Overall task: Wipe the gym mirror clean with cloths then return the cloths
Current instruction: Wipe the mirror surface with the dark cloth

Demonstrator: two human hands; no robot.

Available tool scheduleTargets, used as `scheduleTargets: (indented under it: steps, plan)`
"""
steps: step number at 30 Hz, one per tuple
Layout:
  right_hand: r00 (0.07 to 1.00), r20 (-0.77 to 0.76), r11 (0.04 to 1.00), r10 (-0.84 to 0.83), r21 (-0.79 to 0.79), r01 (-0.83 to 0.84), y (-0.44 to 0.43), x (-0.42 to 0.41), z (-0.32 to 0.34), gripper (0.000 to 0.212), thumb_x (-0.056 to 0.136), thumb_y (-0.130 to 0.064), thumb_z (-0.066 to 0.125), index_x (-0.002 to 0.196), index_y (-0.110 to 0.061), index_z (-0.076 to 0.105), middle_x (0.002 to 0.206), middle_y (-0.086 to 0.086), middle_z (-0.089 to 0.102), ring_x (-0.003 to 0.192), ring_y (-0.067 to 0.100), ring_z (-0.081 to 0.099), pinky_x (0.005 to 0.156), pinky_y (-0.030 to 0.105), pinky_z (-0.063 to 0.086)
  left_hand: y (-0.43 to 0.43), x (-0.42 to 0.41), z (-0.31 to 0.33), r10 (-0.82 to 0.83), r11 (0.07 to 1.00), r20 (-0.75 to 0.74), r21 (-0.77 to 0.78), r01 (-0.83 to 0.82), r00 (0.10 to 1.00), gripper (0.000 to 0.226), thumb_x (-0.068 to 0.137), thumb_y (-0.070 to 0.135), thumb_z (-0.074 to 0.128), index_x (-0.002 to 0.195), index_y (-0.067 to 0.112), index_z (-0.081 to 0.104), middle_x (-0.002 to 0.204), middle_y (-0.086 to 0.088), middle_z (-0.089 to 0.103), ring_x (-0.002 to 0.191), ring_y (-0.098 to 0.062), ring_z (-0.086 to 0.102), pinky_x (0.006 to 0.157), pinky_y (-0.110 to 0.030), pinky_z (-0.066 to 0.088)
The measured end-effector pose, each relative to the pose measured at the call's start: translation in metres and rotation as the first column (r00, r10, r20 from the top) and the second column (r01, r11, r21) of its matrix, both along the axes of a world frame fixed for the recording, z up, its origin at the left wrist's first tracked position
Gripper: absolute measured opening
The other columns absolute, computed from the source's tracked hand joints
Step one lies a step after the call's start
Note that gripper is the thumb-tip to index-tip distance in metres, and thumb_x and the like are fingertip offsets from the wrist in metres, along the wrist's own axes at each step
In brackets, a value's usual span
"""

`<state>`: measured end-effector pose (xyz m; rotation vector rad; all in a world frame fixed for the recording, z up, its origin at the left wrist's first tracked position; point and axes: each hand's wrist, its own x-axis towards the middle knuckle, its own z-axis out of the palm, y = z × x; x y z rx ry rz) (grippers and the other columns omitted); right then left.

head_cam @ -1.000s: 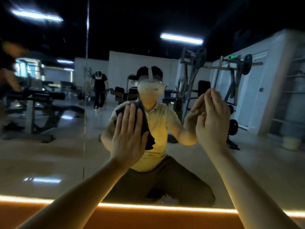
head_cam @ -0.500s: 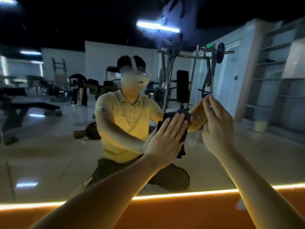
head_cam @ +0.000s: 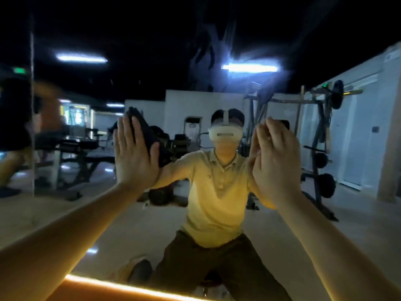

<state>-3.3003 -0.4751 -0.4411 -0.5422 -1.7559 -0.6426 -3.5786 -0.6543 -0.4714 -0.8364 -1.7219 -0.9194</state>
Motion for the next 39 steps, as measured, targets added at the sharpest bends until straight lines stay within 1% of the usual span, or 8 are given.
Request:
scheduleTargets:
  steps: [7,12,18,23,26,30,32,39]
  plan:
    - [0.959,0.005,0.958,0.284,0.039,-0.284,0.024,0.032,0.026,0.059,0.095,-0.019,0.028,0.143,-0.001,0.057,0.147,0.015,0.058,0.136,0.033,0.053,0.115,0.053,0.042,0.132,0.159,0.05,-0.141,0.983,-0.346,-0.158,0.09,0.928,0.076,0.111,0.049,0.029,0.166,0.001,0.007,0.174,-0.022,0.003,0.162,-0.033,-0.003,0.132,-0.049,0.001]
    - [0.962,-0.02,0.961,0.271,0.057,-0.269,0.035,0.049,0.061,0.058,0.095,-0.018,0.033,0.147,0.0,0.053,0.156,0.017,0.049,0.145,0.035,0.044,0.121,0.055,0.032,0.098,0.128,0.062,-0.156,0.9,-0.534,-0.424,-0.103,0.831,0.076,0.111,0.056,0.023,0.167,0.008,0.004,0.175,-0.017,0.003,0.163,-0.029,-0.002,0.132,-0.048,0.003]
    - [0.977,-0.002,0.976,0.213,0.045,-0.213,0.033,0.012,0.088,0.063,0.1,-0.031,0.028,0.154,-0.005,0.045,0.167,0.015,0.032,0.157,0.032,0.025,0.126,0.059,0.02,0.017,0.04,0.092,0.113,0.969,-0.186,-0.195,-0.15,0.976,0.08,0.108,0.055,0.017,0.166,0.001,0.005,0.174,-0.02,0.0,0.162,-0.033,-0.001,0.132,-0.051,0.008]
    - [0.979,-0.049,0.978,0.196,0.077,-0.192,0.036,0.002,0.082,0.057,0.101,-0.027,0.038,0.153,-0.004,0.049,0.166,0.015,0.034,0.157,0.032,0.026,0.126,0.058,0.02,0.036,0.049,0.147,0.072,0.992,0.063,0.1,-0.078,0.995,0.082,0.106,0.055,0.016,0.166,0.001,0.004,0.174,-0.021,0.0,0.162,-0.034,-0.002,0.131,-0.051,0.003]
    - [0.971,-0.105,0.973,0.216,0.101,-0.205,0.035,0.003,0.088,0.053,0.101,-0.026,0.037,0.144,-0.004,0.058,0.159,0.014,0.047,0.151,0.032,0.039,0.121,0.058,0.029,0.092,0.099,0.159,0.014,0.999,-0.215,0.037,-0.006,0.977,0.078,0.109,0.054,0.021,0.166,0.003,0.005,0.174,-0.02,0.0,0.162,-0.034,-0.002,0.132,-0.05,0.003]
    - [0.938,-0.207,0.957,0.28,0.135,-0.256,0.025,0.008,0.116,0.05,0.095,-0.024,0.034,0.127,-0.003,0.067,0.132,0.015,0.065,0.125,0.035,0.056,0.107,0.055,0.044,0.124,0.134,0.151,-0.146,0.956,-0.579,-0.291,-0.037,0.802,0.074,0.11,0.052,0.024,0.165,0.005,0.009,0.174,-0.02,0.007,0.162,-0.03,-0.002,0.132,-0.048,0.003]
    - [0.946,-0.207,0.965,0.249,0.132,-0.225,0.022,0.007,0.136,0.049,0.096,-0.022,0.036,0.133,-0.002,0.063,0.139,0.015,0.06,0.13,0.033,0.051,0.112,0.053,0.041,0.1,0.106,0.162,-0.2,0.927,-0.644,-0.369,-0.07,0.739,0.075,0.109,0.055,0.024,0.166,0.008,0.009,0.174,-0.017,0.007,0.162,-0.028,0.001,0.132,-0.046,0.003]
    - [0.989,-0.144,0.994,0.014,0.113,0.003,0.048,-0.003,0.167,0.061,0.105,-0.029,0.026,0.161,-0.005,0.032,0.17,0.013,0.027,0.159,0.027,0.019,0.129,0.053,0.016,0.016,0.016,0.258,0.109,0.994,-0.09,0.038,-0.106,0.99,0.081,0.107,0.059,0.014,0.166,0.004,0.003,0.174,-0.022,0.001,0.162,-0.034,0.0,0.132,-0.049,0.004]
